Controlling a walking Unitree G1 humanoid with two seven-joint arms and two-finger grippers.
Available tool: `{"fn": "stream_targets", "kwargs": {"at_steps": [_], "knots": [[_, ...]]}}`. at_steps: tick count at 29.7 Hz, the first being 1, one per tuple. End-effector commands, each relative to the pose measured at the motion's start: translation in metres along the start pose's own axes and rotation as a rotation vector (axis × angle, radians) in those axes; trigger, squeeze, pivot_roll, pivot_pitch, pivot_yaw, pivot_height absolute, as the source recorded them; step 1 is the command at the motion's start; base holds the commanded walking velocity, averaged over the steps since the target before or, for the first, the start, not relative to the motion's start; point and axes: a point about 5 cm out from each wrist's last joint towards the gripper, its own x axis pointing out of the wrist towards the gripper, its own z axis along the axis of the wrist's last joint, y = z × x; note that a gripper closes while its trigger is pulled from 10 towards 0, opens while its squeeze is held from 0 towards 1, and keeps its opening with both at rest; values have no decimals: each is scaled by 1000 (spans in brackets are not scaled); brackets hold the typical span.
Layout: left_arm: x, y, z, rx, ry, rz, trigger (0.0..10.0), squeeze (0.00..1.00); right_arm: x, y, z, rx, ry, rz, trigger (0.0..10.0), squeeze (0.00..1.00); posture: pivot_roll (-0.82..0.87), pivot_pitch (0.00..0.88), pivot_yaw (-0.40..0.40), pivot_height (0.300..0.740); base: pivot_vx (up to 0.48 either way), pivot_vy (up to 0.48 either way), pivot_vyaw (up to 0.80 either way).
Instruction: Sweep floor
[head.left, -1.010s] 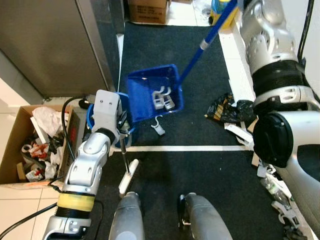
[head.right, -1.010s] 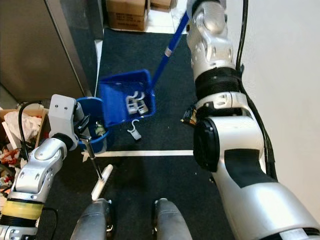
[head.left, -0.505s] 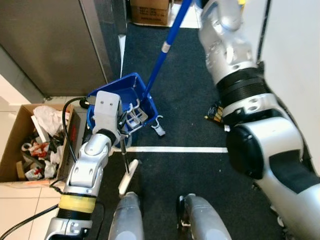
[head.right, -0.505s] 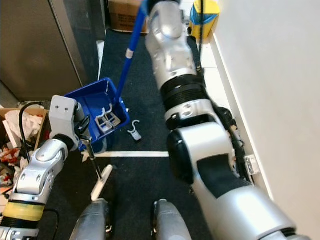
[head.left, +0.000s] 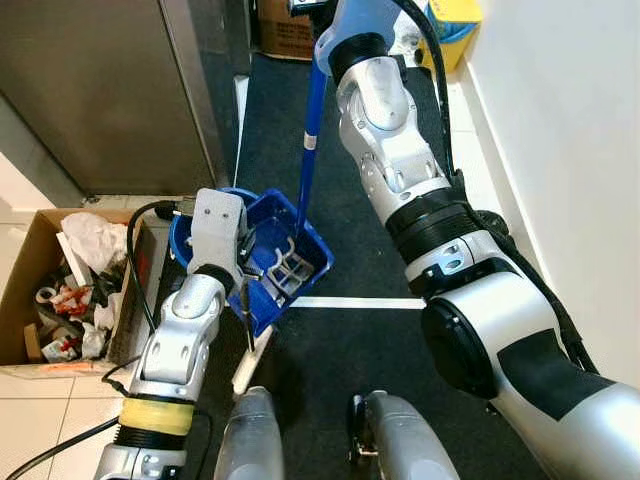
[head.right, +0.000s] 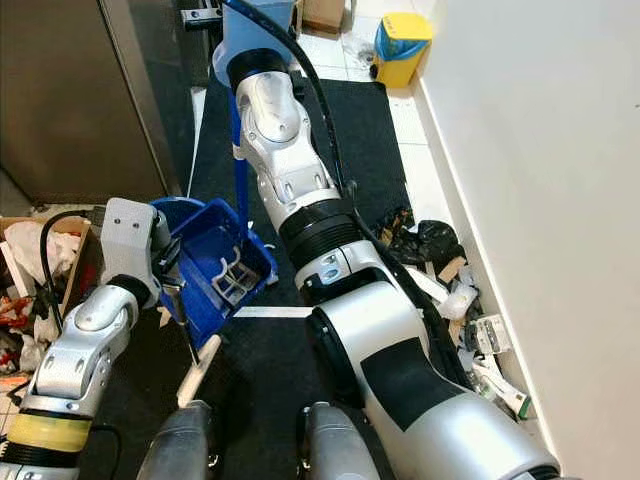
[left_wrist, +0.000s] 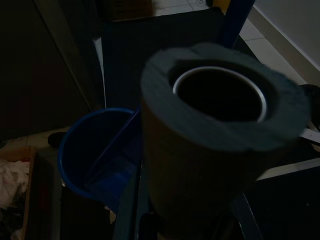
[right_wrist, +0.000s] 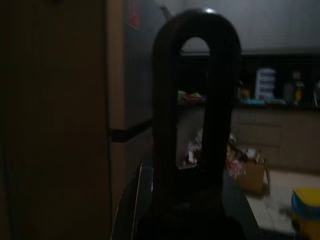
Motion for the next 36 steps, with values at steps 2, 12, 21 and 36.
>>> {"fn": "stream_targets", "kwargs": {"at_steps": [2, 12, 21, 36], "knots": [[-2, 2, 1, 9, -8, 8, 10000, 0, 7, -33, 3, 104, 50, -145, 10000, 0, 153, 48, -117, 740, 0, 0, 0], [0, 11, 10, 22, -41, 9, 10000, 0, 2, -122, 11, 86, 60, -405, 10000, 0, 132, 39, -87, 740, 0, 0, 0], [2, 8, 11, 30, -45, -15, 10000, 0, -23, -167, -8, 24, 144, -530, 10000, 0, 128, 43, -73, 740, 0, 0, 0], [0, 3, 7, 25, -29, -28, 10000, 0, -77, -182, -79, 9, 395, -576, 10000, 0, 136, 57, -77, 740, 0, 0, 0]]}}
